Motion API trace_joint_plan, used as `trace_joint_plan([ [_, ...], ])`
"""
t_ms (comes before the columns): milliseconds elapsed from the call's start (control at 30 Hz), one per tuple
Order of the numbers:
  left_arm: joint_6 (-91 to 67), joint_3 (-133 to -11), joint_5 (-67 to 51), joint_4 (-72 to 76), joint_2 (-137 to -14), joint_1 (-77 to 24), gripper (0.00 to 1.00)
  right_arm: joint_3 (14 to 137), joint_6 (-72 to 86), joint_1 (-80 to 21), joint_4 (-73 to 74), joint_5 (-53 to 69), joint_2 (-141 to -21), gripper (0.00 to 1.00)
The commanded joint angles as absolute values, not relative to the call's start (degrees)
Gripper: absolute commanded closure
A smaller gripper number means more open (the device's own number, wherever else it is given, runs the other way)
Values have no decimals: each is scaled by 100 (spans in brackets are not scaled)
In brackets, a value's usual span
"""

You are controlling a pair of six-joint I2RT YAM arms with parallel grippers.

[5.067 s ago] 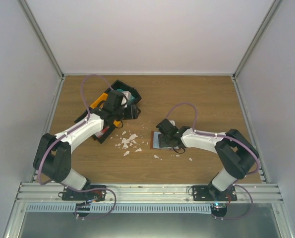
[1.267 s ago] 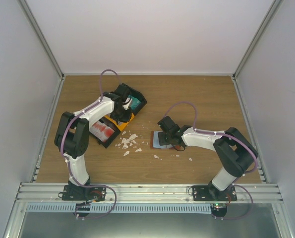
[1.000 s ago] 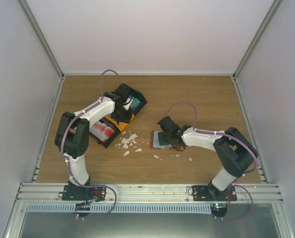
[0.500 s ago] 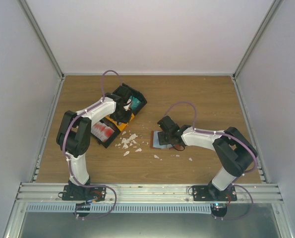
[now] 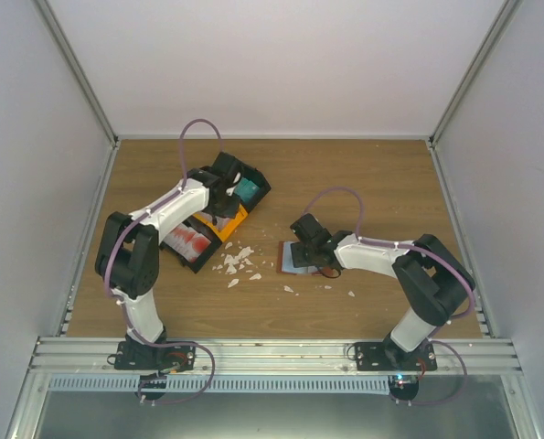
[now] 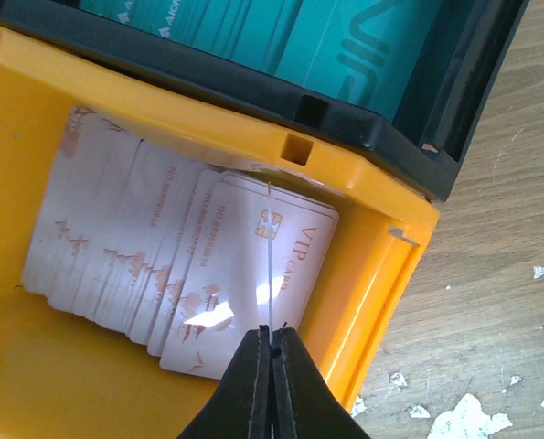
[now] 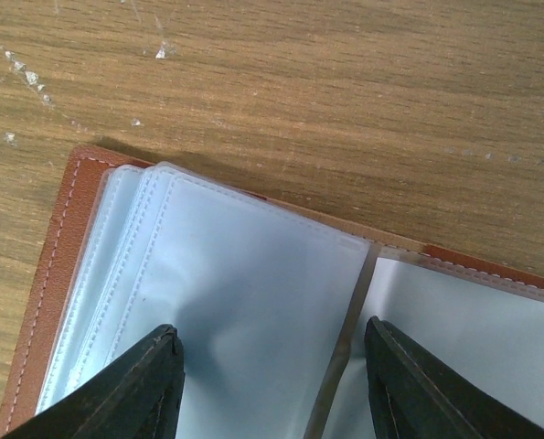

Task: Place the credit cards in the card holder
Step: Pick up the credit card from the storage box.

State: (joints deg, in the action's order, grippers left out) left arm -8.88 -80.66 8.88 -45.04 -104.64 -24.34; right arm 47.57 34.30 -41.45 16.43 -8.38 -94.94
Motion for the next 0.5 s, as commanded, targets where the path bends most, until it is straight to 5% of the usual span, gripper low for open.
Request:
trace_joint_plan([
  [0,-888,-8157,1180,-4528,-10051,-2457,100,4416,3577,-3997,2269,-902,-9716,43],
  [267,-1192,-8150,755,-4552,-9009,-2524,100,4561,3398,-3831,2238,-517,-8642,36],
  [467,-1706,-7459,-853,-3450,-8106,-2544,100,4348,3152,-3546,1335,841,-7777,34],
])
